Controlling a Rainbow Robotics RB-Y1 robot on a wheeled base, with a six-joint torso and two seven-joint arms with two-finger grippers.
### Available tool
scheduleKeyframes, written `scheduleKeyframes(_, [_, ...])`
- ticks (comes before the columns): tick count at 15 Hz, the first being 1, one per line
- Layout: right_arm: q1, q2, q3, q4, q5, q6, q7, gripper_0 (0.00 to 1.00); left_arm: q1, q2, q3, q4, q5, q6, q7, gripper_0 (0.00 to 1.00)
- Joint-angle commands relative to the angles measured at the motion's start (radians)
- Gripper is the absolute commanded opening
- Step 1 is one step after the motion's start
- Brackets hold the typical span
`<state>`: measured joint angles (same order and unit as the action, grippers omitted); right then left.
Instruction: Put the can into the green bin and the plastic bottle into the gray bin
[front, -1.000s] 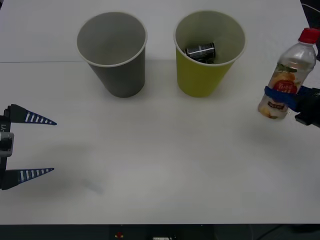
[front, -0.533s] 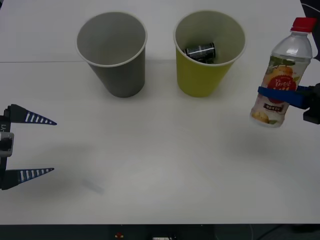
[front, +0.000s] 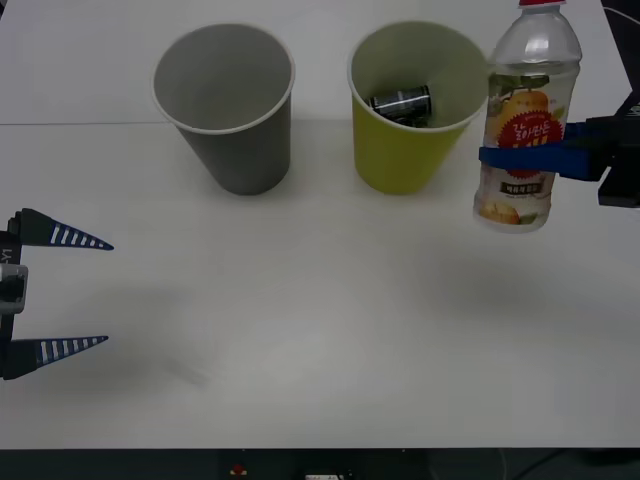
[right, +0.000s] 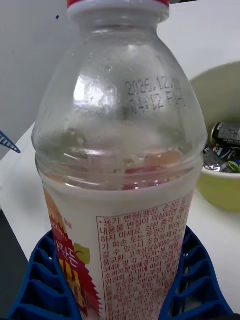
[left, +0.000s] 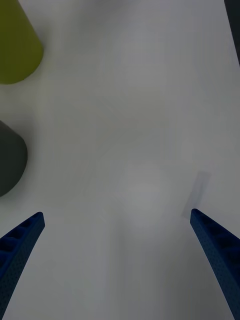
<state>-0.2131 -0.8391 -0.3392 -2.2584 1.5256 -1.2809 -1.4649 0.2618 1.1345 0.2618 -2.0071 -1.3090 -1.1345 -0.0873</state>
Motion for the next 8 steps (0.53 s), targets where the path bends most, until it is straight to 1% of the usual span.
scheduleKeyframes(1, [-0.112, 0.000, 0.086, 0.000, 0.044, -0.003, 0.000, 0.00, 0.000, 0.000, 0.000, 0.000, 0.000, 0.000, 0.000, 1.00])
scheduleKeyframes(2, [-0.166, 0.000, 0.131, 0.006, 0.076, -0.003, 0.000, 0.00, 0.000, 0.000, 0.000, 0.000, 0.000, 0.000, 0.000, 1.00])
scheduleKeyframes(6, [-0.335, 0.017, 0.272, 0.092, 0.117, -0.003, 0.000, 0.00, 0.000, 0.000, 0.000, 0.000, 0.000, 0.000, 0.000, 1.00])
scheduleKeyframes(8, [-0.422, 0.051, 0.342, 0.132, 0.172, -0.003, 0.000, 0.00, 0.000, 0.000, 0.000, 0.000, 0.000, 0.000, 0.000, 1.00])
